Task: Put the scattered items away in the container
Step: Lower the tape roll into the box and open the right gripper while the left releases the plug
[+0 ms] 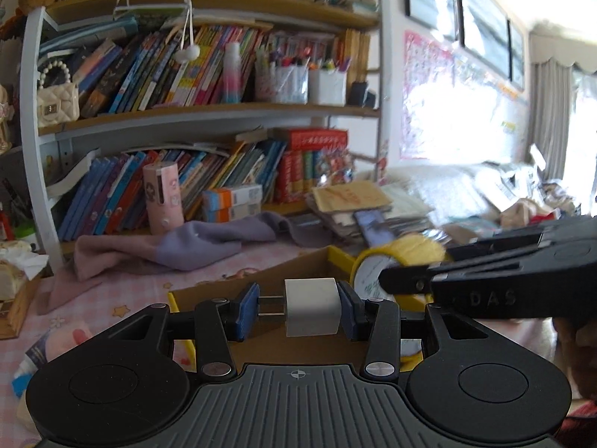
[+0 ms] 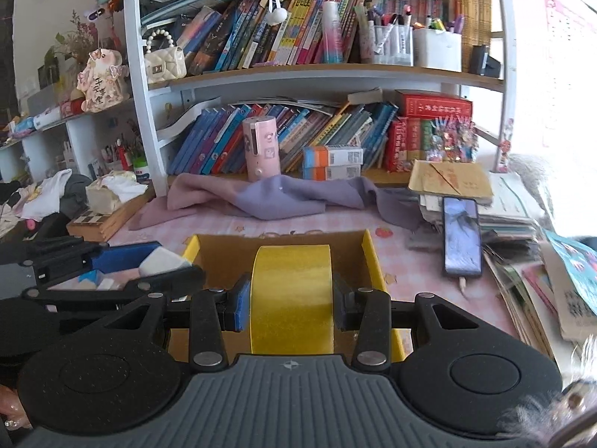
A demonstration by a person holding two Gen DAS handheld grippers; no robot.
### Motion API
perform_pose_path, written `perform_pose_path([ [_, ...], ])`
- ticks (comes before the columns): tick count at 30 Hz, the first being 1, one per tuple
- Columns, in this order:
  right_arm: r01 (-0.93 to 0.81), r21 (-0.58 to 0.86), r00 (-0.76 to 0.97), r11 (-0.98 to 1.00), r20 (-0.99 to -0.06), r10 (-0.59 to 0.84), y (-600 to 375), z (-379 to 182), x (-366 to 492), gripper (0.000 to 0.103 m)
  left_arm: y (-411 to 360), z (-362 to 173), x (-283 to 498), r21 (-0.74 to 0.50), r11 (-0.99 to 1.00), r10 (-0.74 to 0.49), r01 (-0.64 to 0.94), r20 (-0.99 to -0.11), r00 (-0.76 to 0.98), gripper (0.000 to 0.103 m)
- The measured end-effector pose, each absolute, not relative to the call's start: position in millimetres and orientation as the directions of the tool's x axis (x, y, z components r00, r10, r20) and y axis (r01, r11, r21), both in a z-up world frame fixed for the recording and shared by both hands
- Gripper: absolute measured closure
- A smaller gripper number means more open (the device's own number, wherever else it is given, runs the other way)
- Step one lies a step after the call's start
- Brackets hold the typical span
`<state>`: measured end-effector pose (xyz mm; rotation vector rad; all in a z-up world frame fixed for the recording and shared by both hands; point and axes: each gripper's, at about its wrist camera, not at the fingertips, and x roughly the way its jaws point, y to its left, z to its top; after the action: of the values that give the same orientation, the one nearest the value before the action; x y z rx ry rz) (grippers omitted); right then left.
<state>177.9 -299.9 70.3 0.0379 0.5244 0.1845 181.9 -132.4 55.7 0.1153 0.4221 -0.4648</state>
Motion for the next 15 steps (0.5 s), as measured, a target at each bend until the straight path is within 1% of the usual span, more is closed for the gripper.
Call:
perform_pose_path([
  [2, -0.188, 0.087, 0.831, 0.978, -0.517, 0.206, -304, 64, 200, 0.064, -139, 51, 194, 0.040, 0.895, -0.382, 0.444, -0.442, 0.811, 0.060],
  [10, -0.310, 0.099, 0.687, 0.946, -0.665, 0.294, -307, 25, 280, 0.064, -155, 30, 238, 0.122, 0.916, -0.254, 0.382, -0.559, 0.789, 0.060],
  [13, -0.343, 0.100, 0.614, 0.934, -0.729, 0.303, -305, 6, 303, 0.064, -162, 20, 251, 0.155, 0.912, -0.214, 0.379, -0.609, 0.764, 0.060],
  [15, -0.356, 0.086, 0.553, 0.930, -0.784, 0.284, -302, -7, 316, 0.064, -167, 12, 259, 0.171, 0.902, -0.199, 0.397, -0.652, 0.732, 0.059],
])
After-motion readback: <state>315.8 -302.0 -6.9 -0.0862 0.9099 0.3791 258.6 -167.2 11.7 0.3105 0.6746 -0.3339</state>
